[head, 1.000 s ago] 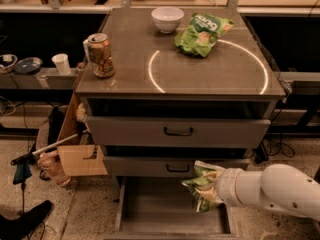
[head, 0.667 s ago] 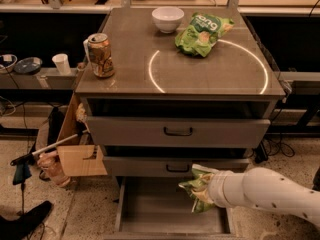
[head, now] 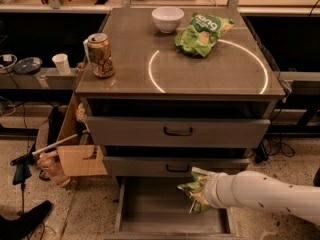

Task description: Place green jalapeno chip bag into bottom drawer

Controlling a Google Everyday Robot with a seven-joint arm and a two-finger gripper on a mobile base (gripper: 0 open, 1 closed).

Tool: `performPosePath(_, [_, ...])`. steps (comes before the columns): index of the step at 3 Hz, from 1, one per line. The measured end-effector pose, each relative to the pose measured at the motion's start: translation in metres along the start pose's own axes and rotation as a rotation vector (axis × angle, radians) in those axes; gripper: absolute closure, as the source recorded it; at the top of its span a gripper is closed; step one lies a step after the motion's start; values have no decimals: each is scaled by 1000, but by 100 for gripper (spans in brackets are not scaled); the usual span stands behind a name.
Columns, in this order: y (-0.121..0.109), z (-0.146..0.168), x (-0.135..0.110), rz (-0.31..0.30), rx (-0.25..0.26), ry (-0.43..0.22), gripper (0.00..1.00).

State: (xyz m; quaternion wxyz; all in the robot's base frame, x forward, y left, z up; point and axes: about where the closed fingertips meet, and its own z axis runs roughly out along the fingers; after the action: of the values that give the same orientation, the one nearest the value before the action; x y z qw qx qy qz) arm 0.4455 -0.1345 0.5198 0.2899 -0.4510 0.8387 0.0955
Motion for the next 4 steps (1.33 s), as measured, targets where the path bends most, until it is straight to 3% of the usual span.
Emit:
performPosePath(1, [1,14,15,19,2,30,100])
performPosePath(2, [1,14,15,19,2,30,100])
performPosePath(4, [8,32,41,77,27,53,100])
